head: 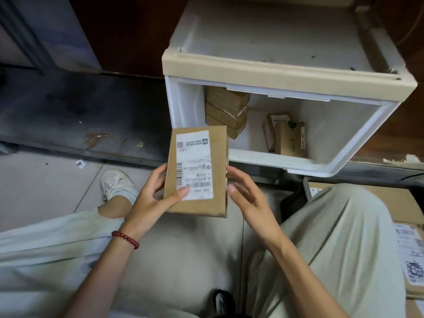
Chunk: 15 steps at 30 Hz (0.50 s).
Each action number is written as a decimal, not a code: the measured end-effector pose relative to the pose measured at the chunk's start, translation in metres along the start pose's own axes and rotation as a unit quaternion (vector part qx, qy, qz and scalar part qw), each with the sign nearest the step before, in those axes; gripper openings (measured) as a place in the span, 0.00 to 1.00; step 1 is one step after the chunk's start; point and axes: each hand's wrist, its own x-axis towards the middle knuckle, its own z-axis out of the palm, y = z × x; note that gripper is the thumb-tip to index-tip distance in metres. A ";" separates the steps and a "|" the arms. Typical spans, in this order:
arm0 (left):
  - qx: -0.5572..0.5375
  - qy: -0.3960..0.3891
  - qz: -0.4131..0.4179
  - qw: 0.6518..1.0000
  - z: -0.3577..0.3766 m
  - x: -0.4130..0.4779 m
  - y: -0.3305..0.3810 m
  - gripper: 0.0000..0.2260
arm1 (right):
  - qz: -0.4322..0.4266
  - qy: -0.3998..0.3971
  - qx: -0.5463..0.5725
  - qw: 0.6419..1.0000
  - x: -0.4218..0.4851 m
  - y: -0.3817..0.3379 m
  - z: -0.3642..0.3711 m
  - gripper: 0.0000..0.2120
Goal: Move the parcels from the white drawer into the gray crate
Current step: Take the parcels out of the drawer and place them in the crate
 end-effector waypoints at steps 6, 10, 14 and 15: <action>-0.055 -0.069 0.003 0.996 0.016 -0.007 0.001 0.41 | 0.049 0.057 0.090 0.993 0.008 -0.008 -0.013 0.18; -0.031 -0.064 0.034 0.997 0.023 -0.006 0.007 0.41 | 0.105 0.075 0.149 0.980 0.007 -0.015 -0.020 0.23; 0.033 -0.032 0.053 0.998 0.031 -0.003 0.011 0.35 | 0.120 0.117 0.140 0.976 0.009 -0.016 -0.020 0.26; 0.043 -0.022 0.053 0.997 0.032 -0.001 0.012 0.33 | 0.129 0.124 0.135 0.975 0.011 -0.015 -0.020 0.27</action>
